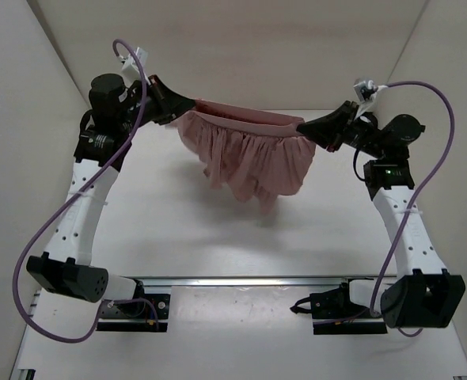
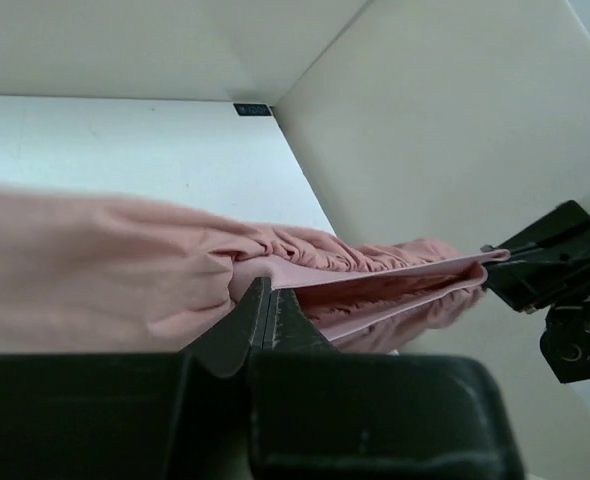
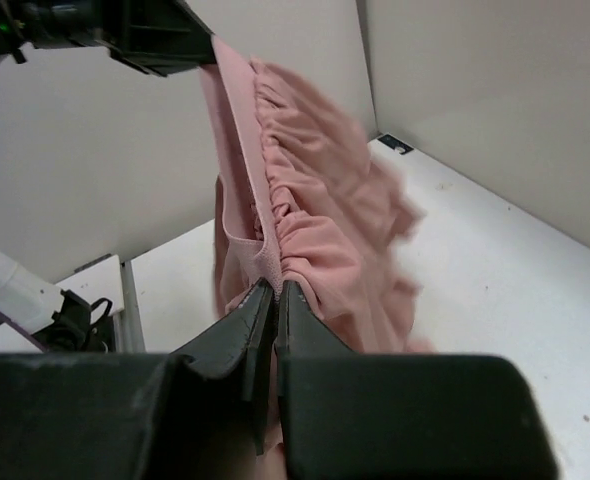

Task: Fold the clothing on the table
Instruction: Flatten the skirt out

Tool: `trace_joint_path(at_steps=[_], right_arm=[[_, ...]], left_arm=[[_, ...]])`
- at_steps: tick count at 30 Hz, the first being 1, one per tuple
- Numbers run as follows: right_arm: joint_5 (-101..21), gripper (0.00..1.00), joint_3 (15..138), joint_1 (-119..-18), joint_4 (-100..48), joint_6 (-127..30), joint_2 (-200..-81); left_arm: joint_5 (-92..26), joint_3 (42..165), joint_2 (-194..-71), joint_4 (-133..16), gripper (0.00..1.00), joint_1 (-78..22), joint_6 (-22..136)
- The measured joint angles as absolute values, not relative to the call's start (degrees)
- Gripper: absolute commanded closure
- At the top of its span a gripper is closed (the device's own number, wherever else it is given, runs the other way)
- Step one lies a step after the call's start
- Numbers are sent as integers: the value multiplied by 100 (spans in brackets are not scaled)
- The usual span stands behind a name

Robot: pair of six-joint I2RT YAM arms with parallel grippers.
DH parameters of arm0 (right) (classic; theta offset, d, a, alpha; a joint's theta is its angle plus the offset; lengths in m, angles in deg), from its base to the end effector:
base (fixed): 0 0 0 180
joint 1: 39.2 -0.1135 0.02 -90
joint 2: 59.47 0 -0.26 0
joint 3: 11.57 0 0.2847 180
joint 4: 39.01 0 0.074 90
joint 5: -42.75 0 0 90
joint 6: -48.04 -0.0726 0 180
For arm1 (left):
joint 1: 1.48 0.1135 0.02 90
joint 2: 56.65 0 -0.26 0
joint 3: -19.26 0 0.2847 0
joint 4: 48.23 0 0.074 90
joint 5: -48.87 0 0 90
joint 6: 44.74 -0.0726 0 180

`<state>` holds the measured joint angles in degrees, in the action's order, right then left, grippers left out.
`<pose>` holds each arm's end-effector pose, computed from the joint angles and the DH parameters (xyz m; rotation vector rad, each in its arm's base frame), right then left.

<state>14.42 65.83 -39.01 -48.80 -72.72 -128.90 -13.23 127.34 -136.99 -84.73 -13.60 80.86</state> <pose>0.3141 0.0629 0.4295 -0.6146 1.3930 1.1044 0.3496 -0.1098 0.4813 0.0091 1.8185 -1.0211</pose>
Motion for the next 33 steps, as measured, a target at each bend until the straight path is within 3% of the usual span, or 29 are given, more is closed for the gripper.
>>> trace_joint_path(at_steps=[5, 11, 18, 22, 26, 33], right_arm=[[1549, 100, 6596, -3934, -4945, -7345, -12685], [1523, 100, 6970, -4273, -4825, -7294, -13850], [1562, 100, 9024, -4244, -4121, -7130, -15775], [1623, 100, 9522, -4056, -4401, -7248, -16011], [1931, 100, 8825, -3818, -5417, -7559, -15950], [2183, 100, 5942, -3794, -5894, -7626, -15924]], left_arm=[[-1251, 12619, -13644, -8613, 100, -1358, 8114], [-1211, 12671, -14481, -8666, 100, -1246, 8176], [-1104, 14876, -16612, -9031, 100, -912, 8422], [-877, 15152, -16732, -8941, 100, -757, 8602], [-794, 14004, -16039, -8552, 100, -879, 8549], [-1034, 10173, -14724, -7599, 100, -1238, 8490]])
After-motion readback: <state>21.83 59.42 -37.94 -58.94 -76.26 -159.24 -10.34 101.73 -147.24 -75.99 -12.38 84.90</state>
